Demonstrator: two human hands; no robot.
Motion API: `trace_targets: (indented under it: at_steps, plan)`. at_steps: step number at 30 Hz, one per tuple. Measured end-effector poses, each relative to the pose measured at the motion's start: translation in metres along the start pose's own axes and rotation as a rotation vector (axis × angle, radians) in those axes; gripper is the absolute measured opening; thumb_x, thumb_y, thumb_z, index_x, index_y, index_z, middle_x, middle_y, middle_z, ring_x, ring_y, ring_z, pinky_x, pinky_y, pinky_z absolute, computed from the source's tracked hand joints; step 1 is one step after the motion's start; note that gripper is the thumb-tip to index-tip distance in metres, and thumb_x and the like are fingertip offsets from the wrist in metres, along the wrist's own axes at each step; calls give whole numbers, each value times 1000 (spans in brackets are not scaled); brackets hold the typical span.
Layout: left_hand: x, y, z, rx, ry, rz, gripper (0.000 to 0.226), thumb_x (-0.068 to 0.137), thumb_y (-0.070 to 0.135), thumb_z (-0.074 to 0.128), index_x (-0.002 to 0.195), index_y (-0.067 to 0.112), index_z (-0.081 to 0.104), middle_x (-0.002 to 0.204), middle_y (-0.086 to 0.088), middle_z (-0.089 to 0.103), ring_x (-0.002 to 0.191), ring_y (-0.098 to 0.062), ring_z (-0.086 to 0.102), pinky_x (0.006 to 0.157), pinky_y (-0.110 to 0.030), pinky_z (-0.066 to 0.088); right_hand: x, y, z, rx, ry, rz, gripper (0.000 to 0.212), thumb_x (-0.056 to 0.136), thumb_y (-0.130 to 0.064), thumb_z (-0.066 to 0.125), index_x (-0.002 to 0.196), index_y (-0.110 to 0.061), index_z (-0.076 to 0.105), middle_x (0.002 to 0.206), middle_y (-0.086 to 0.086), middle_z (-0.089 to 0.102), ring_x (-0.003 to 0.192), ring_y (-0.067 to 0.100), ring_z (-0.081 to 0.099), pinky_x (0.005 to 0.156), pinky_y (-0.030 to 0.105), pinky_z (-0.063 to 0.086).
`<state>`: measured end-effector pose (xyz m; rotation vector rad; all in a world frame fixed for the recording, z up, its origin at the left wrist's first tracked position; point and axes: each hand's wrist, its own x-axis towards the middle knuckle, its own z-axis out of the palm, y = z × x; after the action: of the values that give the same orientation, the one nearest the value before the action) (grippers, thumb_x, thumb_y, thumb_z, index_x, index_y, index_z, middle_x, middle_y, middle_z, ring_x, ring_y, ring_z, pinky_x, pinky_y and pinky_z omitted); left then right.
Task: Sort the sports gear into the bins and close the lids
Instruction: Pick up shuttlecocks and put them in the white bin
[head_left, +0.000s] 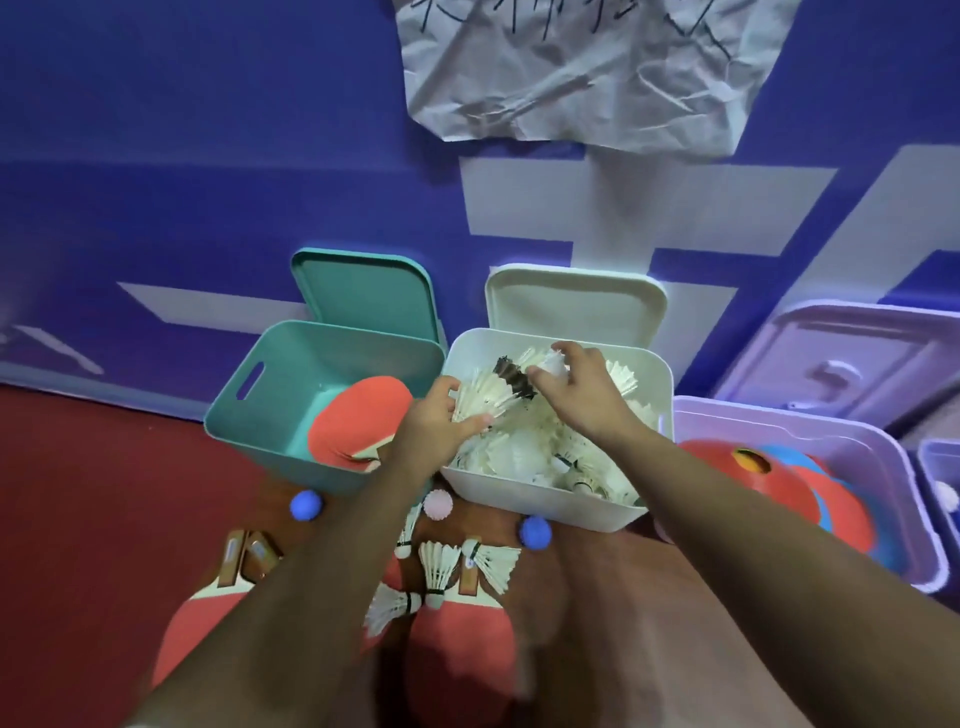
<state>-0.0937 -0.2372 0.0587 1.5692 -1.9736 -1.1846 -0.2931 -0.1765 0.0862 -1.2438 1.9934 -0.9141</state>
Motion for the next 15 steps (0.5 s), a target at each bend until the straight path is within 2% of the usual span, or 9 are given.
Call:
trace_targets:
  at_steps: [3,7,11,13,15]
  plan:
    - [19,-5,16,182,100,13,65,75,38,80,125,25,42,89,-10,66,82,-28,62,72,-39,51,24,6,8,-111,-38,-34,60,93,-35,59,144,-13,35,143,13,41,127,26,47,104,33,37]
    - [37,-7,34,314,185,58,39,85,28,72,109,18,42,82,-12,58,77,-32,56,61,-34,35,46,21,19,-228,-38,-87,53,96,-25,53,141,-12,29,140,17,44,118,34,54,95,38,43]
    - [53,-18,43,553,163,36,26,91,23,62,110,12,48,97,-16,60,90,-37,59,70,-41,46,62,32,39,-452,-98,-153,57,100,-36,43,147,-7,29,139,18,45,128,35,43,107,42,37]
    - [58,-24,48,670,89,21,22,90,15,58,110,9,51,102,-18,62,97,-37,60,76,-42,48,68,41,47,-541,-147,-128,57,100,-42,39,145,-7,33,137,18,45,128,36,41,109,43,35]
    - [59,-25,50,681,43,-2,20,89,9,54,109,6,56,103,-18,65,99,-37,61,80,-42,48,70,47,47,-569,-172,-111,58,100,-44,38,146,-9,33,139,18,42,128,37,40,109,44,35]
